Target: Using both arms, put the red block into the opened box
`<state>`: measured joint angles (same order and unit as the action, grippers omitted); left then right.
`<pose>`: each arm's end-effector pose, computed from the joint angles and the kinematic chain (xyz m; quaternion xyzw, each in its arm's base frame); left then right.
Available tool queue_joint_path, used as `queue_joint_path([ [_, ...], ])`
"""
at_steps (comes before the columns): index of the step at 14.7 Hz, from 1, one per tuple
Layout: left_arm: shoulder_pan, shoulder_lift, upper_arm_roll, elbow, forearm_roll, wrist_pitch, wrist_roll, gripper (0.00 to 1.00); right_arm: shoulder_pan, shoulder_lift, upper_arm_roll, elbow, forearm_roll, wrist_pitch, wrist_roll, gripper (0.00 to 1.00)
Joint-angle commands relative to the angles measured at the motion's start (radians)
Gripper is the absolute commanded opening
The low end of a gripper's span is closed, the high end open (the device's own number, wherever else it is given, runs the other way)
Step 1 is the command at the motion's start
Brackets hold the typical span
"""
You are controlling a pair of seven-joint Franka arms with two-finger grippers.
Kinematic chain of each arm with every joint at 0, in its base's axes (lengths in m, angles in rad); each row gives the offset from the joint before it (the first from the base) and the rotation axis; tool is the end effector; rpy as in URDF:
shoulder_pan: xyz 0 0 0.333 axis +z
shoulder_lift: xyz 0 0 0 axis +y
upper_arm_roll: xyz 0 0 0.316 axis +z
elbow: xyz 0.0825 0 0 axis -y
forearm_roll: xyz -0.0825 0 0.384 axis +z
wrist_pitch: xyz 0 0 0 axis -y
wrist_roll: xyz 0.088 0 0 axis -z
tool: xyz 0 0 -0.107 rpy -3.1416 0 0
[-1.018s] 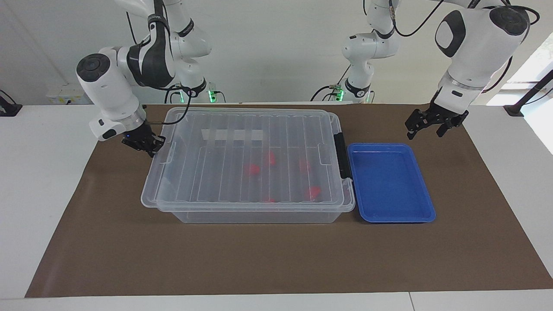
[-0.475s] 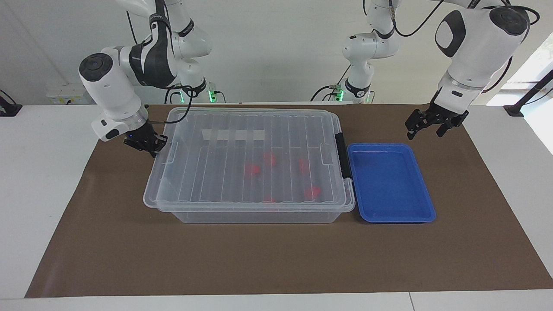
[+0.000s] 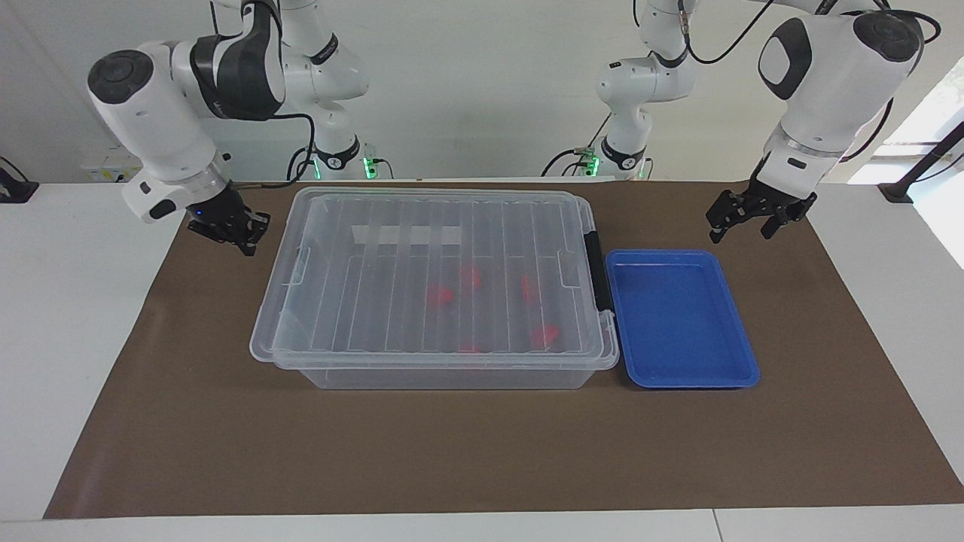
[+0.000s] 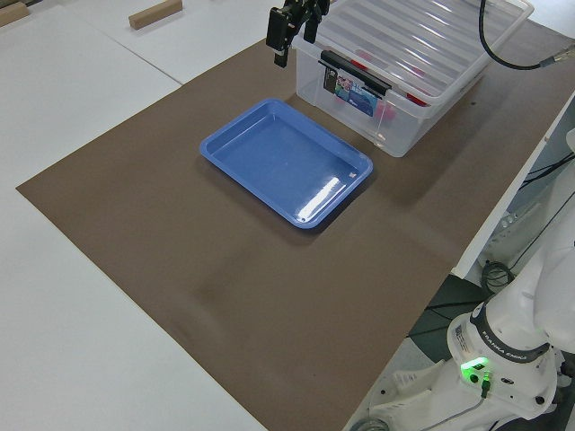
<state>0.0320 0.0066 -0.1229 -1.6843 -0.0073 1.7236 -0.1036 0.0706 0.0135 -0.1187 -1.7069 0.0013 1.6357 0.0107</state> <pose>0.5648 -0.0520 0.5803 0.9998 0.0069 0.0159 0.0056 0.5568 -0.0263 0.5582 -0.9987 0.0295 0.0423 0.0006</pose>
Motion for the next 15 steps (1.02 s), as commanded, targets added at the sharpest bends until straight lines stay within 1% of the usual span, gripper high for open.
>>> queue_joint_path([
  [1,0.006,-0.013,-0.001,-0.012,-0.005,-0.006,0.005,1.0,-0.012,0.022,-0.001,0.111,0.0,-0.124,-0.018,0.21],
  [2,0.006,-0.013,-0.001,-0.012,-0.005,-0.007,0.005,1.0,-0.012,0.016,-0.009,0.125,0.0,-0.155,-0.018,0.99],
  [4,0.006,-0.013,-0.001,-0.012,-0.005,-0.006,0.005,1.0,-0.011,0.014,-0.018,0.127,0.002,-0.162,-0.018,1.0],
  [7,0.006,-0.013,-0.001,-0.012,-0.005,-0.007,0.005,1.0,-0.014,0.013,-0.019,0.145,0.002,-0.133,0.006,1.0],
  [15,0.006,-0.013,-0.001,-0.012,-0.005,-0.006,0.005,1.0,-0.025,0.014,-0.009,0.147,0.0,-0.148,0.015,1.0],
])
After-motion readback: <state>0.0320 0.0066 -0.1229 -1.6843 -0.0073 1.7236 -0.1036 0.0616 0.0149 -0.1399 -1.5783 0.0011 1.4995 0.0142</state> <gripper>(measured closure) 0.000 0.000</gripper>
